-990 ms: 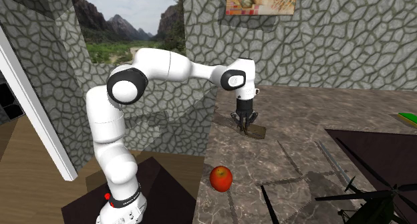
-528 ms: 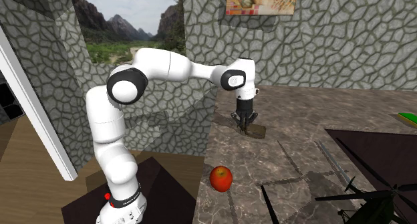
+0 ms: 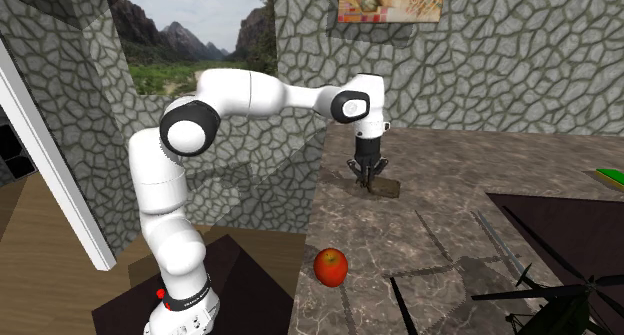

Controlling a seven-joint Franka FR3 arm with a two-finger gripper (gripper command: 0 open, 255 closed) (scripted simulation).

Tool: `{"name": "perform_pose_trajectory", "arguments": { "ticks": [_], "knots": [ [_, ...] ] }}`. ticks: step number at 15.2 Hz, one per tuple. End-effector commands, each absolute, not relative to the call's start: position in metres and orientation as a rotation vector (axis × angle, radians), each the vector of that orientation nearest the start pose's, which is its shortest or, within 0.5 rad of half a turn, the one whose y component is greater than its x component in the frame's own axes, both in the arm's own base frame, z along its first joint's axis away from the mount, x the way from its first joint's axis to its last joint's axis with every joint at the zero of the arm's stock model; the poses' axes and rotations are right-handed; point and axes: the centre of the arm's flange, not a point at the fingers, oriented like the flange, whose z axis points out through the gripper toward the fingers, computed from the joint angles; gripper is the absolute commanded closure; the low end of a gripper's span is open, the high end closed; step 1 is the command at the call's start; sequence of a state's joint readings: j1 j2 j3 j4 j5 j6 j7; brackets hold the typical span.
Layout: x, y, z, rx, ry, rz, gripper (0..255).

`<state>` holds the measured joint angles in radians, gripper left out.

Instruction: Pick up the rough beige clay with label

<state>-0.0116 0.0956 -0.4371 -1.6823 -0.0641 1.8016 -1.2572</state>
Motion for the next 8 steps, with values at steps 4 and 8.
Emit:
{"name": "perform_pose_trajectory", "arguments": {
  "ticks": [4, 8],
  "knots": [
    [0.536, -0.252, 0.569, -2.962, -1.295, 0.091, 255],
    [0.536, -0.252, 0.586, -2.961, -1.295, 0.091, 255]
  ]
}}
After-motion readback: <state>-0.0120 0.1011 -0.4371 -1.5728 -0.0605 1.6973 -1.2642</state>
